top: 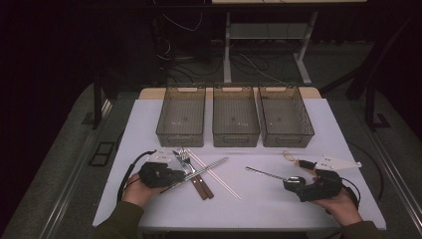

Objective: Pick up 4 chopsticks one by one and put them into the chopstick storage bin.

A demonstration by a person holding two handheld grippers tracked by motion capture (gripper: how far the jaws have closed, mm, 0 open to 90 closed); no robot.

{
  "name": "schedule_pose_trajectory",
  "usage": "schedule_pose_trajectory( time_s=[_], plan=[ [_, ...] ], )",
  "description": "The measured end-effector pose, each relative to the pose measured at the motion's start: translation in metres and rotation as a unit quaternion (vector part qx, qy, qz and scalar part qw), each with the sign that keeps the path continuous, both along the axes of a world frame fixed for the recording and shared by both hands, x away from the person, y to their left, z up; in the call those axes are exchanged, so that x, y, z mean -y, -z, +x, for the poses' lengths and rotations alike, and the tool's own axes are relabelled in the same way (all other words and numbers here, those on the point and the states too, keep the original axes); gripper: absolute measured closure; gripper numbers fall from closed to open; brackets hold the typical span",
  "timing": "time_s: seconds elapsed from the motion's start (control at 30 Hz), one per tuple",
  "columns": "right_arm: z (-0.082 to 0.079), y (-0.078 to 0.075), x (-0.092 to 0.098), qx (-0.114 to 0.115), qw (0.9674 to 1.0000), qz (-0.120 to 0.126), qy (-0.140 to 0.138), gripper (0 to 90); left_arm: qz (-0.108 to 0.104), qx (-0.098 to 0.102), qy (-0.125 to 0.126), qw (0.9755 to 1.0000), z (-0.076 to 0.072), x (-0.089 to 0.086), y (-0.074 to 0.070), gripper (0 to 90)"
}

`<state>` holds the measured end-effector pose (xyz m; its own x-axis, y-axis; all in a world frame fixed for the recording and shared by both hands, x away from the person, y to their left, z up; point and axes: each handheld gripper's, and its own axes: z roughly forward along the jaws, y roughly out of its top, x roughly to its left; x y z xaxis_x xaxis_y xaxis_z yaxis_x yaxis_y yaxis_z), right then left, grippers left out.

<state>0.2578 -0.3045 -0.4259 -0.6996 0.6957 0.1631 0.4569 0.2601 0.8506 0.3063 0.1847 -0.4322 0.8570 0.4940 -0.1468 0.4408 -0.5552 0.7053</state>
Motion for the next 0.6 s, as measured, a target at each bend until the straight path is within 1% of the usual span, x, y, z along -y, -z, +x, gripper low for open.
schedule_pose_trajectory(
  time_s=[0.5,0.6],
  plan=[
    [-0.0001,-0.0001,0.0001,0.000,1.0000,0.000,0.000,0.6,0.005,-0.001,-0.003,1.0000,0.0014,-0.0006,0.0012,79.8],
    [-0.0001,-0.0002,0.0001,0.000,1.0000,0.000,0.000,0.6,0.002,-0.002,-0.003,1.0000,0.0014,0.0000,0.0016,79.9]
  ],
)
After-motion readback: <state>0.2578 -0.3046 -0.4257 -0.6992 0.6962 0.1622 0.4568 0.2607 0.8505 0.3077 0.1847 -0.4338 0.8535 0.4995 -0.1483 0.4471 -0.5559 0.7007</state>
